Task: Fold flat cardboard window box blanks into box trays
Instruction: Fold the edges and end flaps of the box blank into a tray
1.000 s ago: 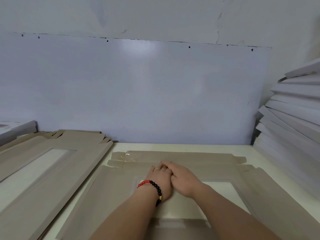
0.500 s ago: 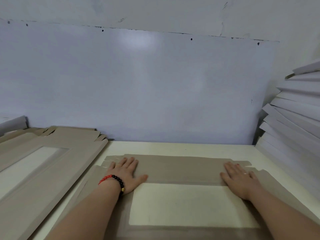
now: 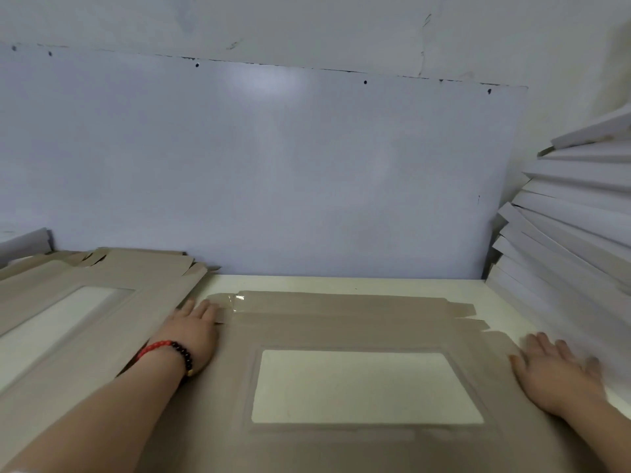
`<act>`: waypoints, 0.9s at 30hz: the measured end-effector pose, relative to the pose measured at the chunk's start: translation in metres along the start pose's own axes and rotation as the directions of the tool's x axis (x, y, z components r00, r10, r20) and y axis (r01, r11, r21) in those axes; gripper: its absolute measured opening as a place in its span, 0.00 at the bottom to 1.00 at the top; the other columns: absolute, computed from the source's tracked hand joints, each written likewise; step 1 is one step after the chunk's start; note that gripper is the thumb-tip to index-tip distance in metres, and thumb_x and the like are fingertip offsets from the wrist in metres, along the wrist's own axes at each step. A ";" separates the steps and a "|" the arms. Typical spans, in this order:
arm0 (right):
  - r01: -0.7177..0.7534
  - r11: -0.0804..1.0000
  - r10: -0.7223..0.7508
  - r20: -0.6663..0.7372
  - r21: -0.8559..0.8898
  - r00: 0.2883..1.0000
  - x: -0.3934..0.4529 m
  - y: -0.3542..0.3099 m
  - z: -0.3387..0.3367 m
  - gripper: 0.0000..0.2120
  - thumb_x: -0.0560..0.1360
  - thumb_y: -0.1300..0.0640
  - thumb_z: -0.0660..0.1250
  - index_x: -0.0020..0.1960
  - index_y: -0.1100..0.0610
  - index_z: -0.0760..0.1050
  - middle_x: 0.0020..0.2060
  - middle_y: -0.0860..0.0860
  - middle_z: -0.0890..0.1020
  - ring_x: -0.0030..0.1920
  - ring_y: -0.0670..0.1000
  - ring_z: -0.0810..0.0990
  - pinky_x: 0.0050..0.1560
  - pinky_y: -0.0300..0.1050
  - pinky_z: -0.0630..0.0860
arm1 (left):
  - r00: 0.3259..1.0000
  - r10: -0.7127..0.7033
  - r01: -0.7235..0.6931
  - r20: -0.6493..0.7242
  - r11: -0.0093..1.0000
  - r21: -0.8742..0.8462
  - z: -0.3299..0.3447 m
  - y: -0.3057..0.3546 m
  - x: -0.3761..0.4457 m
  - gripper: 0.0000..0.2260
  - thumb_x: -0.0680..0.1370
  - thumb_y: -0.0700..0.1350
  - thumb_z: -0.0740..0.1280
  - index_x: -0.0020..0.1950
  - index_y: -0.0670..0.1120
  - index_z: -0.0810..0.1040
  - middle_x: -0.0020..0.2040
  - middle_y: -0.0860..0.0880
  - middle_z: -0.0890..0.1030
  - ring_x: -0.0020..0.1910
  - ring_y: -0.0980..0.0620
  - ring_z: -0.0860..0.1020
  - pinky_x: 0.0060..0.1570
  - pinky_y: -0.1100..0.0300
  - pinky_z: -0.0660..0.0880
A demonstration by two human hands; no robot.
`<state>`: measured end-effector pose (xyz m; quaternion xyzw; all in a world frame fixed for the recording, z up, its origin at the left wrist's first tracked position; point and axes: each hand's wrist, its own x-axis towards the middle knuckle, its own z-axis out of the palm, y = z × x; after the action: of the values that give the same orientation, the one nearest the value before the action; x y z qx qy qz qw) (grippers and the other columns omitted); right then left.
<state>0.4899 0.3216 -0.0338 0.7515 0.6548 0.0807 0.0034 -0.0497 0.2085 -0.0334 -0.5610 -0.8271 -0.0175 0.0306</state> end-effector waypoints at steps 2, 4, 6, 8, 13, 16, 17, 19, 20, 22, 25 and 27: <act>0.047 0.994 -0.058 -0.110 -0.098 0.992 -0.014 -0.022 -0.026 0.26 0.78 0.57 0.43 0.77 0.54 0.51 0.78 0.50 0.54 0.77 0.53 0.53 0.74 0.62 0.50 | 0.995 0.084 -0.090 -0.053 0.989 -0.120 -0.026 0.030 -0.012 0.23 0.80 0.41 0.55 0.76 0.49 0.61 0.78 0.50 0.57 0.77 0.49 0.54 0.73 0.59 0.56; 0.189 0.979 -0.200 -0.179 -0.080 0.963 -0.040 -0.056 -0.048 0.29 0.79 0.59 0.48 0.79 0.54 0.47 0.79 0.49 0.49 0.78 0.51 0.49 0.75 0.57 0.43 | 0.978 0.132 -0.173 -0.164 0.949 -0.264 -0.047 0.061 -0.033 0.20 0.81 0.42 0.57 0.74 0.48 0.66 0.77 0.51 0.61 0.75 0.51 0.59 0.71 0.60 0.58; 0.412 0.910 -0.392 -0.215 0.053 0.894 -0.083 -0.093 -0.062 0.28 0.82 0.51 0.52 0.79 0.52 0.47 0.79 0.47 0.49 0.78 0.47 0.49 0.75 0.50 0.42 | 0.935 0.251 -0.324 -0.249 0.891 -0.317 -0.058 0.089 -0.071 0.19 0.81 0.47 0.58 0.73 0.50 0.68 0.76 0.52 0.63 0.74 0.53 0.62 0.70 0.63 0.57; 0.657 0.741 -0.600 -0.305 0.135 0.739 -0.139 -0.117 -0.059 0.31 0.80 0.42 0.56 0.77 0.56 0.57 0.76 0.49 0.60 0.75 0.47 0.60 0.73 0.41 0.46 | 0.872 0.453 -0.490 -0.188 0.809 -0.325 -0.055 0.109 -0.117 0.24 0.79 0.58 0.57 0.74 0.53 0.66 0.76 0.54 0.63 0.74 0.55 0.61 0.71 0.64 0.53; 0.876 0.482 -0.818 -0.371 -0.028 0.439 -0.228 -0.110 -0.021 0.26 0.81 0.58 0.47 0.78 0.54 0.47 0.73 0.45 0.68 0.71 0.39 0.64 0.71 0.43 0.48 | 0.715 0.698 -0.698 -0.026 0.716 0.018 -0.029 0.104 -0.207 0.20 0.67 0.62 0.64 0.57 0.62 0.81 0.56 0.61 0.82 0.53 0.64 0.80 0.51 0.69 0.76; 0.894 0.447 -0.850 -0.318 -0.017 0.419 -0.225 -0.081 -0.024 0.22 0.79 0.43 0.57 0.72 0.48 0.67 0.73 0.46 0.66 0.73 0.38 0.60 0.69 0.35 0.58 | 0.716 0.698 -0.693 -0.026 0.714 0.098 -0.023 0.084 -0.224 0.17 0.64 0.62 0.67 0.49 0.61 0.85 0.48 0.60 0.84 0.45 0.63 0.83 0.42 0.70 0.77; 0.872 0.482 -0.824 -0.292 0.090 0.485 -0.226 -0.073 -0.033 0.25 0.67 0.37 0.71 0.62 0.46 0.78 0.65 0.44 0.77 0.64 0.36 0.73 0.60 0.31 0.69 | 0.712 0.702 -0.698 -0.028 0.711 0.084 -0.023 0.077 -0.227 0.18 0.61 0.62 0.71 0.47 0.59 0.86 0.47 0.59 0.85 0.43 0.62 0.83 0.40 0.70 0.78; 0.761 0.621 -0.737 -0.190 0.189 0.648 -0.222 -0.056 -0.039 0.32 0.48 0.37 0.81 0.50 0.46 0.85 0.52 0.42 0.84 0.47 0.38 0.83 0.44 0.32 0.77 | 0.747 0.665 -0.665 0.022 0.747 0.001 -0.029 0.072 -0.231 0.24 0.53 0.62 0.77 0.47 0.56 0.86 0.47 0.58 0.85 0.42 0.60 0.83 0.38 0.69 0.78; 0.735 0.651 -0.730 -0.108 0.190 0.675 -0.217 -0.045 -0.042 0.33 0.50 0.39 0.81 0.54 0.46 0.84 0.54 0.41 0.83 0.49 0.39 0.83 0.45 0.32 0.78 | 0.773 0.633 -0.633 0.052 0.774 -0.022 -0.035 0.069 -0.231 0.27 0.54 0.59 0.77 0.52 0.56 0.85 0.51 0.57 0.84 0.46 0.59 0.83 0.43 0.68 0.78; 0.733 0.652 -0.725 -0.123 0.193 0.678 -0.204 -0.022 -0.044 0.31 0.70 0.45 0.70 0.72 0.41 0.68 0.69 0.37 0.71 0.63 0.38 0.75 0.59 0.32 0.71 | 0.818 0.574 -0.574 0.036 0.819 -0.015 -0.041 0.063 -0.227 0.27 0.72 0.51 0.68 0.72 0.55 0.70 0.71 0.56 0.71 0.67 0.57 0.73 0.63 0.65 0.70; 0.699 0.707 -0.698 -0.049 0.108 0.714 -0.191 -0.006 -0.036 0.28 0.79 0.53 0.54 0.75 0.34 0.52 0.74 0.37 0.62 0.69 0.42 0.68 0.64 0.35 0.66 | 0.855 0.502 -0.515 0.132 0.852 0.094 -0.041 0.059 -0.222 0.25 0.79 0.42 0.55 0.76 0.55 0.59 0.77 0.56 0.61 0.72 0.51 0.66 0.70 0.57 0.64; 0.689 0.723 -0.688 -0.042 0.044 0.724 -0.186 -0.004 -0.034 0.26 0.79 0.53 0.54 0.73 0.34 0.57 0.70 0.39 0.70 0.66 0.44 0.72 0.61 0.38 0.70 | 0.873 0.472 -0.487 0.124 0.861 0.146 -0.041 0.058 -0.219 0.20 0.77 0.40 0.55 0.68 0.55 0.67 0.69 0.54 0.72 0.64 0.47 0.73 0.62 0.54 0.71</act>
<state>0.4580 0.1358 -0.0221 0.4537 0.8889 0.0638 0.0046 0.0858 0.0242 -0.0081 -0.7445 -0.6604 0.0856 0.0477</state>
